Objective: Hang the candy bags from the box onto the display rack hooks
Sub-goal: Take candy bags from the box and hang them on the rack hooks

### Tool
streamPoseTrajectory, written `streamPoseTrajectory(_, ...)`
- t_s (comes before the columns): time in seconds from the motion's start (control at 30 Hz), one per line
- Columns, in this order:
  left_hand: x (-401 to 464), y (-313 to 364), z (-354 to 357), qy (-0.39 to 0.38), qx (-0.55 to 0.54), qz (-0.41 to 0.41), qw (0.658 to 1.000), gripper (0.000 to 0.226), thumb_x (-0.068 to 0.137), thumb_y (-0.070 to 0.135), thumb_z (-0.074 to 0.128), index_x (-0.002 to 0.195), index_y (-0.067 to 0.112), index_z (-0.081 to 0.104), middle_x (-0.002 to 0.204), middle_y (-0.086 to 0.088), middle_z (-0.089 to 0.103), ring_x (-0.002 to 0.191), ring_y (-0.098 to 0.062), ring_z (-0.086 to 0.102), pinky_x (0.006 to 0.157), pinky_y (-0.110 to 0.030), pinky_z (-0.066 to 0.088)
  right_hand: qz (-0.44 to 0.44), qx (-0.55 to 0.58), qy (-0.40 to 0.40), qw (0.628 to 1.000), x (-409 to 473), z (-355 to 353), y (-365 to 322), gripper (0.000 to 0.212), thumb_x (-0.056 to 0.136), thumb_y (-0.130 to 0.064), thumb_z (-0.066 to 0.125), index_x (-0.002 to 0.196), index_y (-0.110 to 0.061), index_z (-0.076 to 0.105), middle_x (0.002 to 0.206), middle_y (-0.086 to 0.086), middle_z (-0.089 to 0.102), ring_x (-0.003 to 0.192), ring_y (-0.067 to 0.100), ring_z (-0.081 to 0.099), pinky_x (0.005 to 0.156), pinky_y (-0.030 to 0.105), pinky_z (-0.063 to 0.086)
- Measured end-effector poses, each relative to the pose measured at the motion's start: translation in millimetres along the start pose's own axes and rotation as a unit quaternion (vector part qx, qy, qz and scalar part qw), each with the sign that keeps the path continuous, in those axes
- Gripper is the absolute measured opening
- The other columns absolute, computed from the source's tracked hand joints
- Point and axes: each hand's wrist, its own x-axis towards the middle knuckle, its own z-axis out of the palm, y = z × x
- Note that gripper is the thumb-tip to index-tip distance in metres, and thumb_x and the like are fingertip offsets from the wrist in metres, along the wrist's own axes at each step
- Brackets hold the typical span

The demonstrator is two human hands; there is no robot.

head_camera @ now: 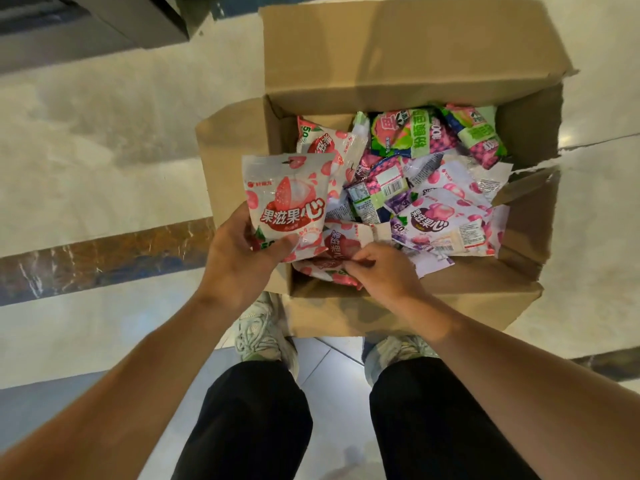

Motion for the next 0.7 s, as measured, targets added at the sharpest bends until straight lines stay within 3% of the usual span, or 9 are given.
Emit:
streamPoseTrajectory(0.13, 2, -8, -10, -0.01, 0.024, 0.008, 1.0, 0.055, 0.081, 0.017, 0.08, 0.13, 0.026, 0.059, 0.108, 0.014, 0.069, 0.096, 0.002, 0.064, 0.066, -0.003, 0.052, 0.049, -0.123, -0.123, 0.984, 22, 9, -17, 0.031, 0.091, -0.041, 0.065, 0.099, -0.012, 0.063, 0.088, 0.004, 0.063, 0.082, 0.023, 0.062, 0.071, 0.028, 0.048)
streamPoseTrajectory(0.2, 4, -14, -14, -0.031, 0.045, 0.011, 0.998, 0.055, 0.081, 0.018, 0.08, 0.13, 0.028, 0.057, 0.105, 0.02, 0.067, 0.092, 0.008, 0.063, 0.064, -0.001, 0.05, 0.064, -0.153, -0.17, 0.971, 29, 15, -21, 0.03, 0.094, -0.042, 0.061, 0.098, -0.012, 0.059, 0.09, 0.006, 0.061, 0.083, 0.023, 0.061, 0.077, 0.032, 0.053)
streamPoseTrajectory(0.27, 4, -21, -16, -0.047, 0.06, 0.009, 0.997, 0.055, 0.081, 0.018, 0.08, 0.13, 0.03, 0.057, 0.101, 0.025, 0.064, 0.083, 0.017, 0.062, 0.061, 0.001, 0.047, 0.068, -0.148, -0.165, 0.973, 33, 16, -23, 0.04, 0.087, -0.043, 0.068, 0.107, -0.008, 0.063, 0.103, 0.009, 0.066, 0.094, 0.026, 0.064, 0.088, 0.036, 0.056)
streamPoseTrajectory(0.37, -2, -29, -16, -0.046, 0.059, 0.009, 0.997, 0.052, 0.081, 0.016, 0.08, 0.128, 0.026, 0.06, 0.1, 0.022, 0.066, 0.08, 0.016, 0.062, 0.061, -0.002, 0.049, 0.117, -0.08, -0.154, 0.978, 32, 5, -20, 0.086, 0.053, -0.056, 0.09, 0.123, -0.013, 0.065, 0.117, 0.007, 0.07, 0.106, 0.027, 0.065, 0.096, 0.037, 0.054)
streamPoseTrajectory(0.43, -11, -31, -19, -0.041, 0.044, 0.001, 0.998, 0.047, 0.082, 0.014, 0.079, 0.123, 0.025, 0.061, 0.098, 0.019, 0.067, 0.078, 0.014, 0.064, 0.058, -0.003, 0.049, 0.127, -0.052, -0.157, 0.978, 28, -3, -12, 0.124, 0.017, -0.072, 0.089, 0.126, -0.019, 0.064, 0.122, 0.002, 0.069, 0.109, 0.025, 0.066, 0.098, 0.038, 0.054)
streamPoseTrajectory(0.47, -17, -29, -20, -0.045, 0.035, -0.007, 0.998, 0.047, 0.082, 0.013, 0.079, 0.123, 0.025, 0.061, 0.099, 0.018, 0.068, 0.079, 0.011, 0.065, 0.058, -0.004, 0.05, 0.13, -0.045, -0.158, 0.978, 22, -9, -8, 0.128, 0.012, -0.076, 0.086, 0.126, -0.021, 0.064, 0.123, 0.0, 0.069, 0.11, 0.023, 0.065, 0.098, 0.037, 0.053)
streamPoseTrajectory(0.5, -23, -27, -23, -0.054, 0.028, -0.016, 0.998, 0.048, 0.081, 0.014, 0.08, 0.123, 0.025, 0.061, 0.102, 0.015, 0.069, 0.084, 0.007, 0.067, 0.062, -0.008, 0.053, 0.132, -0.04, -0.161, 0.977, 10, -18, -8, 0.117, 0.02, -0.076, 0.087, 0.122, -0.024, 0.066, 0.122, -0.003, 0.069, 0.11, 0.021, 0.065, 0.098, 0.035, 0.053)
streamPoseTrajectory(0.6, -47, -17, -33, -0.069, 0.002, -0.041, 0.997, 0.052, 0.08, 0.011, 0.082, 0.125, 0.025, 0.062, 0.108, 0.007, 0.073, 0.097, -0.01, 0.071, 0.081, -0.029, 0.061, 0.135, 0.018, -0.171, 0.976, -47, -49, -16, 0.053, 0.064, -0.054, 0.088, 0.107, -0.029, 0.07, 0.109, -0.008, 0.072, 0.105, 0.015, 0.066, 0.095, 0.032, 0.052)
streamPoseTrajectory(0.7, -82, 13, -46, -0.08, -0.047, -0.066, 0.994, 0.051, 0.078, 0.007, 0.082, 0.116, 0.035, 0.061, 0.111, 0.003, 0.074, 0.102, -0.017, 0.071, 0.086, -0.041, 0.06, 0.113, 0.101, -0.118, 0.981, -111, -84, -33, 0.032, 0.075, -0.047, 0.084, 0.098, -0.029, 0.071, 0.098, -0.015, 0.072, 0.095, 0.008, 0.066, 0.095, 0.031, 0.051)
